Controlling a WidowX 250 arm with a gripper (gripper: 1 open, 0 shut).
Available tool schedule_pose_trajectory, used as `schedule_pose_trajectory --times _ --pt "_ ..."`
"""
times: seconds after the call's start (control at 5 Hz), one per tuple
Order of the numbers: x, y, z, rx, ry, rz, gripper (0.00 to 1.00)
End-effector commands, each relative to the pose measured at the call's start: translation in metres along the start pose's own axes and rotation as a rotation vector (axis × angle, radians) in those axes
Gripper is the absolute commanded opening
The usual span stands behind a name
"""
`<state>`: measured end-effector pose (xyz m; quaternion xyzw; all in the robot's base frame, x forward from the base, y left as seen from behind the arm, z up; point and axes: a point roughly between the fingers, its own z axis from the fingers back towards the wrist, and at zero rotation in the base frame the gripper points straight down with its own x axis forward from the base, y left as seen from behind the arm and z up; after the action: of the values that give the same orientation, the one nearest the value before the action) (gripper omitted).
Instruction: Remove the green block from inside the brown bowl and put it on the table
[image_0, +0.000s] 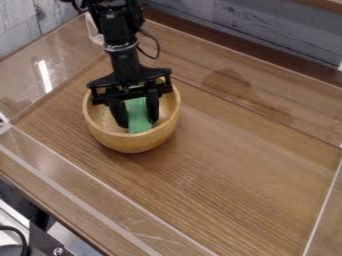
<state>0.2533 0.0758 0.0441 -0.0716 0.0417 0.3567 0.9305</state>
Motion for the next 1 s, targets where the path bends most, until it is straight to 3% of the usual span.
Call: schedule_pose_trajectory --times 0.0,0.8 --pt "0.009 -0.008 0.024 -0.036 -0.076 -0.013 0.0" --pt "0.009 -0.01 0.035 -0.06 -0.075 -0.014 0.0"
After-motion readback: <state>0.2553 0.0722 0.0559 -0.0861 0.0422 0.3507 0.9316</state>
